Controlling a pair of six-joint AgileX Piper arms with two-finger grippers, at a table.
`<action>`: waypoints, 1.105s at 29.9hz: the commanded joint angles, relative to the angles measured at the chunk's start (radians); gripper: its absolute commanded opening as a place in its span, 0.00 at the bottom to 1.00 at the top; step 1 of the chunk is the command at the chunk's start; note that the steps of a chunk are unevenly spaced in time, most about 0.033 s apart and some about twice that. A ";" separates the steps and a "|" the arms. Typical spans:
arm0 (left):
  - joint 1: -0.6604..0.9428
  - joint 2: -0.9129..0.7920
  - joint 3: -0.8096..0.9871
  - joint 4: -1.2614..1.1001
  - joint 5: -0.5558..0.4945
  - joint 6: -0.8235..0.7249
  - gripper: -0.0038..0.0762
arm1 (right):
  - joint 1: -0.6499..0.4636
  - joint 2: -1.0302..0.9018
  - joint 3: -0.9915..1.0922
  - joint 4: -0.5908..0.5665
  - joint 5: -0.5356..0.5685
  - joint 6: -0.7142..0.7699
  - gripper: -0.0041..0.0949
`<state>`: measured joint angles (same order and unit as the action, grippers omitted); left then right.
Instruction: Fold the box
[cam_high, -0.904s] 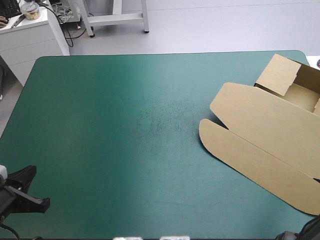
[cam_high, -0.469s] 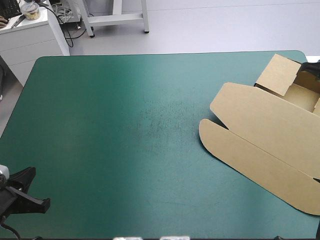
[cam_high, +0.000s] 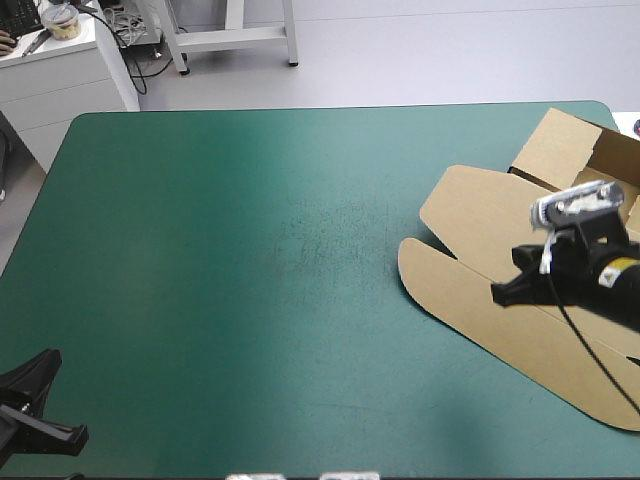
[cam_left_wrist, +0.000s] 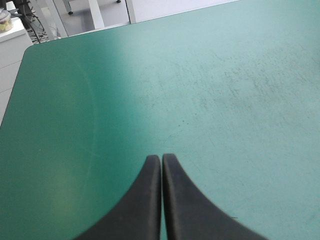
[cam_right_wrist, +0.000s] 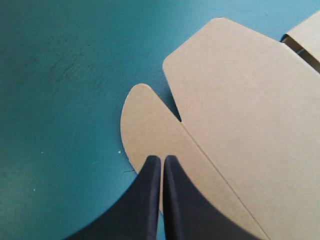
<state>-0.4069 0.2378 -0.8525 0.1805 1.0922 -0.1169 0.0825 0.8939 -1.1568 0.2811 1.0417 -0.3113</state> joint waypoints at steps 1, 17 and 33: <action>-0.002 -0.053 0.031 -0.024 -0.086 0.002 0.04 | 0.042 -0.135 0.117 0.016 -0.131 -0.053 0.04; -0.002 -0.268 0.193 -0.026 -0.124 0.004 0.04 | 0.044 -0.678 0.517 0.021 -0.299 0.003 0.04; -0.002 -0.268 0.214 -0.028 -0.100 0.023 0.04 | 0.044 -0.930 0.638 -0.027 -0.336 0.066 0.04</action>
<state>-0.4069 -0.0179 -0.6322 0.1533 1.0560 -0.0941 0.1218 -0.0138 -0.4974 0.2746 0.7751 -0.2702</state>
